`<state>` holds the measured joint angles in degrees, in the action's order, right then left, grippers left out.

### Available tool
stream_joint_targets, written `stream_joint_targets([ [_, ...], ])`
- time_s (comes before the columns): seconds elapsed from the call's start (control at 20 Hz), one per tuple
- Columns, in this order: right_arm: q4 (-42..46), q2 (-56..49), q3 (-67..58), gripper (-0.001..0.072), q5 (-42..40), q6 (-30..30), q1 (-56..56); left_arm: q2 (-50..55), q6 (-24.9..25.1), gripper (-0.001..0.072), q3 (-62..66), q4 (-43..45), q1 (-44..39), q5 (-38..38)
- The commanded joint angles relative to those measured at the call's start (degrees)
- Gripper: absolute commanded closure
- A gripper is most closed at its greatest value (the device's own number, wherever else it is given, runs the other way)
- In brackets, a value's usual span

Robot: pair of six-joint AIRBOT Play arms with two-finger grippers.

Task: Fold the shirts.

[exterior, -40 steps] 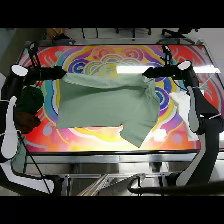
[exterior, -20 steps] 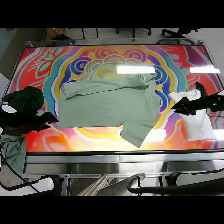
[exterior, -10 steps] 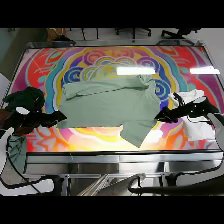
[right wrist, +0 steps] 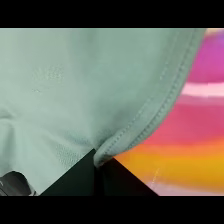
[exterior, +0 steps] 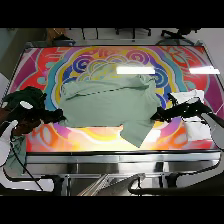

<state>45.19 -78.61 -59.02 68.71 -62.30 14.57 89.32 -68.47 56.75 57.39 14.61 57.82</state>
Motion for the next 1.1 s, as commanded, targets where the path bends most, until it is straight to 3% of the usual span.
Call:
stream_joint_targets([
  [0.0,-0.63,1.2,-0.42,0.0694,-0.52,1.03,-0.07,-1.2,0.09,0.0695,0.76,-0.5,-0.04,1.75],
  [0.1,-0.92,5.07,-4.2,0.0695,3.1,2.43,0.0,-6.08,0.09,0.0696,2.16,-0.59,-0.04,2.71],
  [0.25,-5.55,14.12,-16.04,0.0695,7.3,3.43,1.14,-16.61,-0.26,0.0696,12.9,-2.29,-0.04,9.97],
  [0.45,-18.43,27.54,-35.6,0.0695,6.45,9.2,3.67,-28.7,-0.26,0.0696,34.82,-14.64,-0.04,14.58],
  [0.65,-13.22,38.25,-48.92,0.0695,-3.17,13.09,4.96,-36.76,-1.09,0.0695,51.41,-14.78,-0.04,11.72],
  [0.8,-6.47,42.47,-51.67,0.0695,-10.32,13.09,4.92,-40.61,-1.95,0.0695,56.13,-8.76,-0.04,9.79],
  [0.9,-3.65,42.29,-51.78,0.0695,-9.88,13.05,4.92,-41.55,-3.74,0.0696,55.65,-1.51,-0.04,9.73],
  [1.05,-3.39,37.4,-51.71,0.0695,-4.0,9.01,4.92,-40.37,-3.76,0.0695,48.04,-0.15,-0.04,10.51],
])
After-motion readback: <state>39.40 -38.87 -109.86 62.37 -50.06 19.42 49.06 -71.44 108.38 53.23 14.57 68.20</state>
